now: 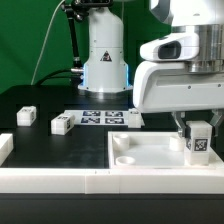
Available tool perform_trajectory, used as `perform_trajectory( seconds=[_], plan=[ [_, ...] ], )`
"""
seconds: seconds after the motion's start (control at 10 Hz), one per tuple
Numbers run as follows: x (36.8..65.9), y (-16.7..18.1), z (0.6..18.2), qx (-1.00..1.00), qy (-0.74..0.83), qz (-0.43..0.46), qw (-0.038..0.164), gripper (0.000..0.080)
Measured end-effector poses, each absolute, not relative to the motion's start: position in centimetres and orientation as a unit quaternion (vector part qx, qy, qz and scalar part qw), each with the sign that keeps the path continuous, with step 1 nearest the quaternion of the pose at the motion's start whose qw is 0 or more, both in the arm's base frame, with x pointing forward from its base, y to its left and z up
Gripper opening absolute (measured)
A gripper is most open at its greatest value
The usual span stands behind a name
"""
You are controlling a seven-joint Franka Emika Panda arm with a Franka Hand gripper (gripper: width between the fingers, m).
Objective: Assemble one leg
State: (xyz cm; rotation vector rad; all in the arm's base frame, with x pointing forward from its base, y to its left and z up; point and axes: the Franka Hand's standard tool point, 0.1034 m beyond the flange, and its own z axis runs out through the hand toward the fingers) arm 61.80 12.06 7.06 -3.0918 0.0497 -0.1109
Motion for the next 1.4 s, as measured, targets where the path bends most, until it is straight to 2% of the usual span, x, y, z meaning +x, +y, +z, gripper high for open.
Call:
perform_trajectory(
  seconds=[0.7, 0.9, 1.4],
  plan=[
    [61.99, 11.88, 7.10, -0.910, 0.412, -0.032, 0.046, 0.0291],
    [61.89, 11.97, 7.09, -0.845, 0.530, -0.031, 0.061, 0.0292],
    [61.91, 12.16, 7.14, -0.724, 0.685, -0.006, 0.078, 0.0292]
  ],
)
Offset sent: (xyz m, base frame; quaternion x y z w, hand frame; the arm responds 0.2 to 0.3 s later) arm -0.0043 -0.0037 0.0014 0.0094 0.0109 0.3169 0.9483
